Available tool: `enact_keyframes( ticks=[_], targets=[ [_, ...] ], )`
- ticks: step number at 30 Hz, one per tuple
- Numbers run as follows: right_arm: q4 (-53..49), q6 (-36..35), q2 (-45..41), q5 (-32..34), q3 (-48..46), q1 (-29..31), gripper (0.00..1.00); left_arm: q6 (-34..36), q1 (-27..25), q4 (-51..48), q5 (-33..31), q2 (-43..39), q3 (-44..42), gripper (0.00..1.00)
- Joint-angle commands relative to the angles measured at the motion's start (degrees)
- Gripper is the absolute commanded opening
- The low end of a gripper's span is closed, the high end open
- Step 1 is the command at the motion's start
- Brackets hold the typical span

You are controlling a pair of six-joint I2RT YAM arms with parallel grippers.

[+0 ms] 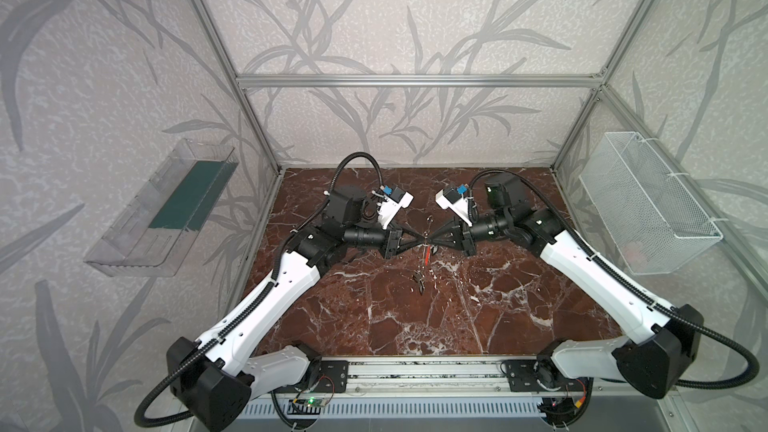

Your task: Put the keys on the keyring

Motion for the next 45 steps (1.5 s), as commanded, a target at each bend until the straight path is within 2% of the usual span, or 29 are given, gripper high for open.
enact_keyframes(
  ticks=[1, 4, 9, 21, 22, 23, 34, 36, 40, 45],
  targets=[
    [2.1, 1.0, 0.1, -2.2, 1.3, 0.3, 0.0, 1.0, -0.7, 0.5, 1.1, 0.3, 1.7, 0.11],
    [2.5, 1.3, 0.2, -2.7, 1.3, 0.3, 0.0, 1.1, -1.1, 0.3, 0.9, 0.5, 1.6, 0.1],
    [2.7, 1.5, 0.4, -3.4, 1.2, 0.4, 0.0, 1.0, -1.4, 1.3, -0.1, 0.5, 1.6, 0.0],
    [7.1, 5.3, -0.8, -4.3, -1.4, -0.5, 0.0, -1.4, -2.0, 6.3, -1.4, -0.6, -0.8, 0.0],
    [8.1, 6.0, -0.8, -4.9, -1.8, -0.8, 0.0, -1.5, -1.9, 6.6, -1.3, -0.7, -0.9, 0.06],
    [8.6, 6.5, -0.9, -5.1, -1.9, -0.8, 0.0, -1.5, -2.0, 6.7, -0.9, -0.7, -0.9, 0.08],
    [13.3, 10.1, -1.2, -6.7, -3.6, -0.8, 0.0, -2.8, -2.6, 7.8, 0.6, 0.0, -1.5, 0.12],
    [13.3, 10.2, -1.2, -6.8, -3.7, -0.8, 0.0, -2.6, -2.7, 7.5, 1.1, 0.2, -1.4, 0.17],
    [13.5, 10.3, -1.3, -6.7, -3.7, -0.8, 0.0, -2.2, -3.3, 6.9, 1.5, 0.5, -1.3, 0.17],
    [13.9, 10.8, -1.5, -7.2, -4.0, -1.3, 0.0, -1.2, -3.4, 5.5, 0.9, 0.2, -1.3, 0.11]
  ],
)
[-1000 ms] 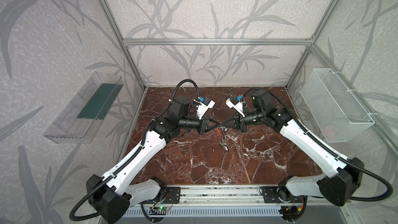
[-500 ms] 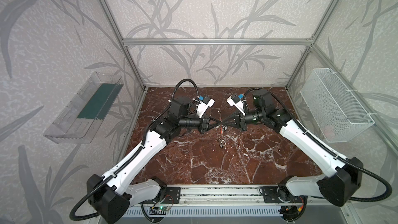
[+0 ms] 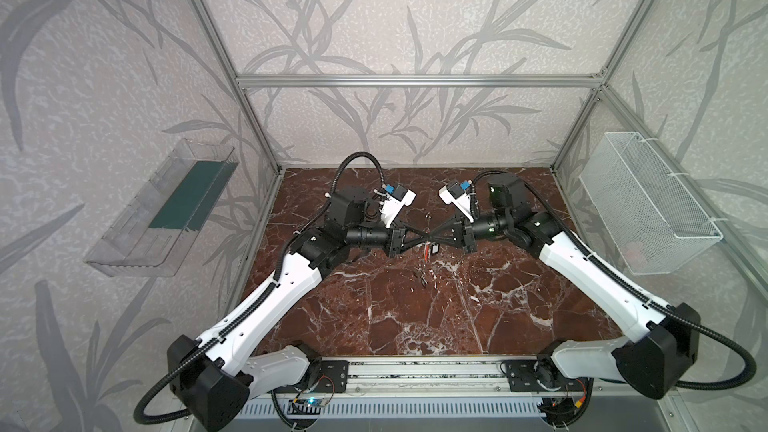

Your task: Put the keys on the keyring

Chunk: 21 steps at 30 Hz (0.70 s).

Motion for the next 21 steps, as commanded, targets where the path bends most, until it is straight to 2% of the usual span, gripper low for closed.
enact_keyframes(
  ticks=[1, 10, 13, 20, 21],
  targets=[
    [5.5, 0.9, -1.5, -2.3, -0.4, 0.5, 0.0, 1.4, -1.8, 0.0, 2.4, -0.1, -0.4, 0.11],
    [8.7, 3.6, -2.0, -4.0, -1.5, -0.6, 0.0, 0.9, -1.8, 0.5, 2.3, -0.6, -0.8, 0.1],
    [9.1, 4.1, -2.2, -4.0, -1.7, -0.6, 0.0, 0.8, -2.0, 0.6, 2.1, -0.4, -0.7, 0.0],
    [9.8, 4.6, -3.1, -3.0, -2.6, -0.6, 0.0, 0.7, -2.1, 2.0, 0.1, -1.1, -1.6, 0.0],
    [10.0, 4.9, -3.3, -2.7, -2.8, -0.6, 0.05, 0.5, -2.1, 2.6, -0.4, -1.3, -1.9, 0.0]
  ],
)
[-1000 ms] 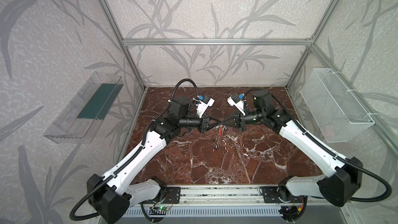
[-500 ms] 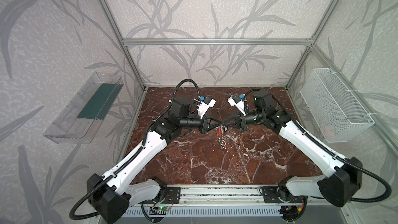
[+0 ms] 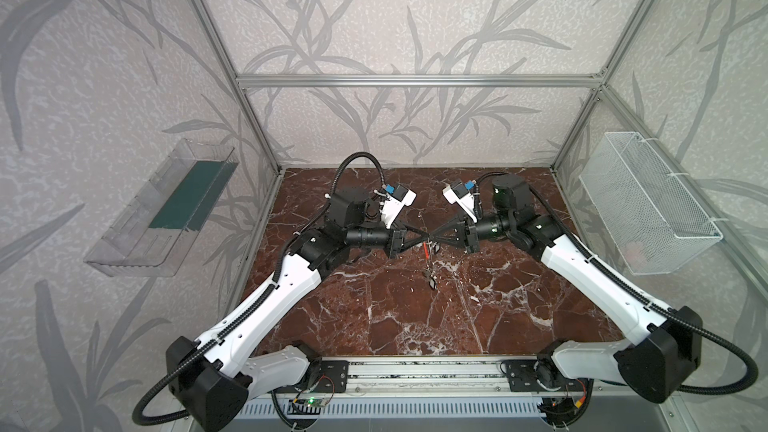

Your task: Put the keys on the keyring

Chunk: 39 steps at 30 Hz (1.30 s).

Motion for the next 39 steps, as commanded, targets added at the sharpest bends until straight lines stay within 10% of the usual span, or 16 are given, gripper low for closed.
enact_keyframes(
  ticks=[1, 6, 21, 39],
  targets=[
    [5.6, 1.3, -2.2, 0.5, -0.4, 0.4, 0.13, 0.1, -1.6, 2.6, 0.3, -0.9, -1.9, 0.0],
    [9.6, 6.0, -4.2, 2.5, -3.3, -1.9, 0.29, -1.7, -1.6, 9.3, -3.3, -3.3, -4.7, 0.0],
    [30.2, 22.0, -9.9, 7.2, -14.7, -3.5, 0.32, -9.3, -1.6, 31.0, -10.7, -6.1, -11.1, 0.0],
    [27.1, 16.3, -10.0, 14.3, -14.2, 0.8, 0.3, -12.9, -1.6, 35.4, -10.9, -6.4, -11.6, 0.0]
  ],
)
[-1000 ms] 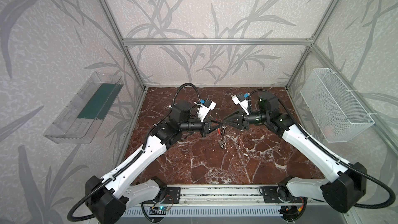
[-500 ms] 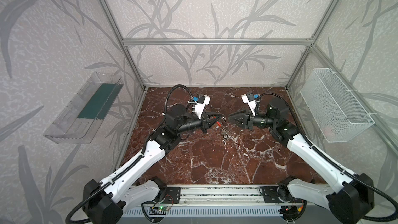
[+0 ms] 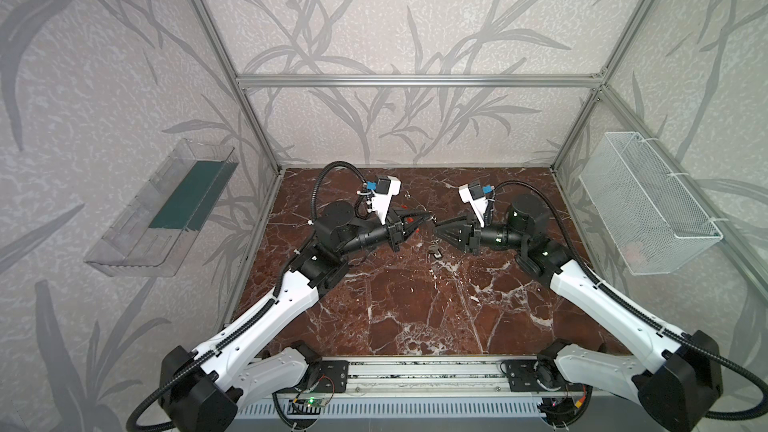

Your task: Put the keys on the keyring

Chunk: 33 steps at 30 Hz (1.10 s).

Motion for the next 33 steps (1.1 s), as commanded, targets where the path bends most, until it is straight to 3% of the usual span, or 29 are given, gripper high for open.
enact_keyframes(
  ticks=[1, 9, 23, 33],
  targets=[
    [1.5, -0.3, -1.0, 1.4, 0.5, 0.2, 0.31, -0.9, 0.0, 3.7, -0.4, -1.5, -0.6, 0.0],
    [6.8, 2.1, -3.7, 2.8, -2.1, -1.0, 0.37, -0.3, 0.0, 3.2, -1.7, -1.8, -1.0, 0.0],
    [7.4, 2.0, -4.1, 4.2, -3.1, -1.6, 0.35, -1.0, 0.0, 3.6, -1.5, -2.1, -0.9, 0.0],
    [-1.0, -5.5, -3.6, 6.7, -0.1, 1.9, 0.34, -1.5, -0.1, 3.8, -1.1, -1.3, -0.5, 0.0]
  ],
)
